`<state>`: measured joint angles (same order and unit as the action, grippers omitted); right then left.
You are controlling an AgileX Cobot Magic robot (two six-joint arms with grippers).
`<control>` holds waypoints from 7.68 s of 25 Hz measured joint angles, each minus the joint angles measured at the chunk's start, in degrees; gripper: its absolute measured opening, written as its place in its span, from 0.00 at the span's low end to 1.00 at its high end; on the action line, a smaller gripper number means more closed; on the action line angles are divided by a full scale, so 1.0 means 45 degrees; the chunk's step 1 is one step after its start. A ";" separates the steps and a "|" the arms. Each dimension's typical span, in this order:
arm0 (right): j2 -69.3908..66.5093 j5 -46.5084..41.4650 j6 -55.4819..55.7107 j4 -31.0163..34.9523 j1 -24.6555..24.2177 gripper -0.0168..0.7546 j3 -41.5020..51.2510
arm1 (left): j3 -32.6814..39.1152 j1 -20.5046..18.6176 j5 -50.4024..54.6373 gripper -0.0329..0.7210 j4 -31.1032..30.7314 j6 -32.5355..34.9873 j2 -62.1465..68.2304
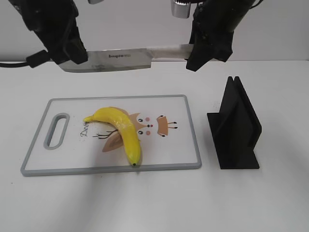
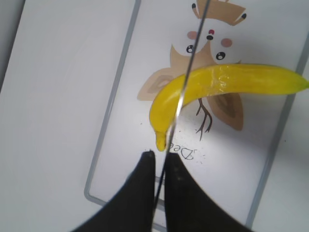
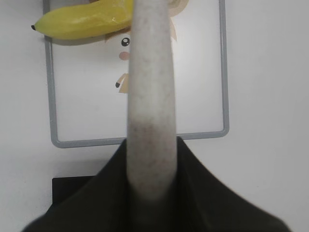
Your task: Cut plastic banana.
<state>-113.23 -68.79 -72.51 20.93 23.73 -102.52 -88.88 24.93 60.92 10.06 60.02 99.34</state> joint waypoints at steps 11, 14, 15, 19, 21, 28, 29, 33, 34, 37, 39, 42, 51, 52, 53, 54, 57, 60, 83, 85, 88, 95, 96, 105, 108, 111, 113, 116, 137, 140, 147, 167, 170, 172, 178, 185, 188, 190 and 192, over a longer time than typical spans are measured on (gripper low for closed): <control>-0.0822 -0.0209 -0.0322 -0.0261 0.0000 0.24 -0.0015 | 0.1260 0.0398 -0.1104 0.04 -0.0287 -0.0695 0.0005; -0.1388 -0.0225 -0.0384 -0.0291 0.0000 0.25 -0.0015 | 0.2116 0.0398 -0.2015 0.04 -0.0040 -0.0763 0.0121; -0.1638 -0.0255 -0.0410 -0.0338 0.0000 0.25 -0.0015 | 0.2581 0.0398 -0.2470 0.04 0.0158 -0.0794 0.0247; -0.3108 -0.0209 -0.0516 -0.0483 0.0000 0.26 -0.0015 | 0.4706 0.0399 -0.5030 0.04 0.0916 -0.0855 0.1155; -0.3913 0.0115 -0.0544 -0.0541 0.0016 0.27 -0.0063 | 0.5477 0.0399 -0.6380 0.06 0.1062 -0.0812 0.1714; -0.4221 0.0123 -0.0519 -0.0524 -0.0057 0.27 -0.0275 | 0.5224 0.0411 -0.6289 0.06 0.0968 -0.0769 0.1984; -0.4144 0.0089 -0.0519 -0.0524 -0.0057 0.27 -0.0275 | 0.5123 0.0411 -0.6131 0.06 0.0968 -0.0769 0.1909; -0.3647 0.0117 -0.0490 -0.0556 0.0013 0.27 -0.0120 | 0.4561 0.0411 -0.5196 0.06 0.0981 -0.0882 0.1793; -0.3472 0.0117 -0.0464 -0.0591 0.0024 0.27 -0.0091 | 0.4357 0.0400 -0.4907 0.06 0.0981 -0.0892 0.1745; -0.2566 0.0028 -0.0409 -0.0664 0.0024 0.27 -0.0067 | 0.3675 0.0400 -0.3986 0.05 0.0859 -0.0907 0.1110; -0.1933 -0.0058 -0.0372 -0.0664 0.0024 0.26 -0.0067 | 0.3136 0.0400 -0.3254 0.05 0.0705 -0.0907 0.0608; -0.1222 -0.0095 -0.0372 -0.0639 0.0024 0.26 -0.0067 | 0.2436 0.0400 -0.2444 0.05 0.0506 -0.0907 0.0042; -0.0783 -0.0149 -0.0309 -0.0453 0.0024 0.26 -0.0067 | 0.1795 0.0400 -0.1571 0.05 0.0309 -0.0907 -0.0328; -0.0783 -0.0149 -0.0309 -0.0453 0.0024 0.26 -0.0067 | 0.1782 0.0400 -0.1556 0.05 0.0305 -0.0907 -0.0328; -0.0783 -0.0160 -0.0309 -0.0453 0.0024 0.26 -0.0067 | 0.1768 0.0400 -0.1556 0.05 0.0294 -0.0907 -0.0328; -0.0783 -0.0160 -0.0309 -0.0453 0.0024 0.26 -0.0067 | 0.1768 0.0400 -0.1553 0.06 0.0294 -0.0907 -0.0328; -0.0783 -0.0329 -0.0255 -0.0357 0.0024 0.25 -0.0067 | 0.1734 0.0384 -0.1613 0.17 0.0309 -0.1085 -0.0328; -0.0783 -0.0308 -0.0011 -0.0041 0.0067 0.24 -0.0067 | 0.1696 0.0398 -0.2003 0.50 0.0696 -0.1250 -0.0352; 0.1000 -0.0316 0.8358 -0.1533 0.0067 0.24 -0.0067 | 0.1687 -0.2842 -0.0959 0.80 -0.2535 -0.9693 -0.3764; 0.1238 -0.0325 0.9652 -0.1693 0.0067 0.24 -0.0067 | 0.1687 -0.3485 0.0392 0.80 -0.2761 -1.0387 -0.3880; 0.1547 -0.0339 1.1480 -0.1722 0.0067 0.24 -0.0067 | 0.1725 -0.4221 0.1691 0.80 -0.2851 -1.0973 -0.3965; 0.3597 -0.0325 1.4427 -0.1216 0.0067 0.24 0.1347 | 0.3321 -0.5063 0.1930 0.79 -0.2576 -1.1675 -0.5731; 0.3938 -0.0325 1.4615 -0.1203 0.0067 0.24 0.1761 | 0.3550 -0.5079 0.1942 0.79 -0.2505 -1.1687 -0.6072; 0.7057 0.0742 1.6834 -0.2145 0.0067 0.24 0.5817 | 0.5666 -0.5079 0.1945 0.78 -0.2348 -1.1718 -1.0222; 0.7715 0.1106 1.7677 -0.2780 0.0067 0.24 0.6720 | 0.6779 -0.5079 0.1307 0.78 -0.2235 -1.1718 -1.1700; 0.8068 0.1369 1.8611 -0.3481 0.0067 0.24 0.7318 | 0.8001 -0.5079 0.0520 0.78 -0.2235 -1.1718 -1.3310; 0.8180 0.1526 1.8985 -0.3679 0.0067 0.24 0.7627 | 0.8780 -0.5079 0.0275 0.78 -0.2235 -1.1718 -1.4158; 0.8194 0.1734 1.9306 -0.3707 0.0067 0.24 0.8043 | 0.9963 -0.5079 0.0314 0.78 -0.2235 -1.1718 -1.5585; 0.7686 0.3649 2.0595 -0.4493 0.0067 0.24 0.9986 | 1.2957 -0.5079 0.2001 0.78 -0.0596 -1.1729 -2.2138; 0.7423 0.3733 2.0608 -0.4503 0.0067 0.24 0.9986 | 1.3149 -0.5079 0.1372 0.78 -0.0570 -1.1729 -2.2143; 0.7082 0.3760 2.0668 -0.4518 0.0067 0.24 0.9986 | 1.3515 -0.5079 0.0429 0.78 -0.0468 -1.1729 -2.2143; 0.6470 0.6133 2.0900 -0.3719 0.0108 0.24 1.1859 | 1.3515 -0.5079 0.0335 0.72 -0.0442 -1.1729 -2.2143; 0.6393 0.5918 2.0916 -0.3375 0.0108 0.24 1.1859 | 1.3515 -0.5079 0.0332 0.72 -0.0442 -1.1742 -2.2143; 0.6393 0.5833 2.0916 -0.3319 0.0108 0.24 1.1859 | 1.3515 -0.5079 0.0332 0.72 -0.0442 -1.1742 -2.2143; 0.6393 0.5364 2.0916 -0.3219 0.0108 0.24 1.1859 | 1.3515 -0.5079 0.0332 0.72 -0.0442 -1.1755 -2.2143; 0.6393 0.4994 2.0916 -0.3182 0.0108 0.50 1.1859 | 1.3515 -0.5079 0.0332 0.69 -0.0442 -1.1755 -2.2143; 0.6393 0.4948 2.0916 -0.3182 0.0108 0.70 1.1859 | 1.3515 -0.5079 0.0332 0.69 -0.0442 -1.1755 -2.2143; 0.6494 0.4858 2.0916 -0.3182 0.0108 0.77 1.1828 | 1.3515 -0.5079 0.0332 0.69 -0.0442 -1.1755 -2.2143; 0.6873 0.4718 2.0904 -0.3219 0.0108 0.80 1.1623 | 1.3515 -0.5079 0.0332 0.69 -0.0442 -1.1755 -2.2143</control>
<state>-82.30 -47.56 21.56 6.44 24.21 -50.22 -28.06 2.08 62.41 8.07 7.12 -0.31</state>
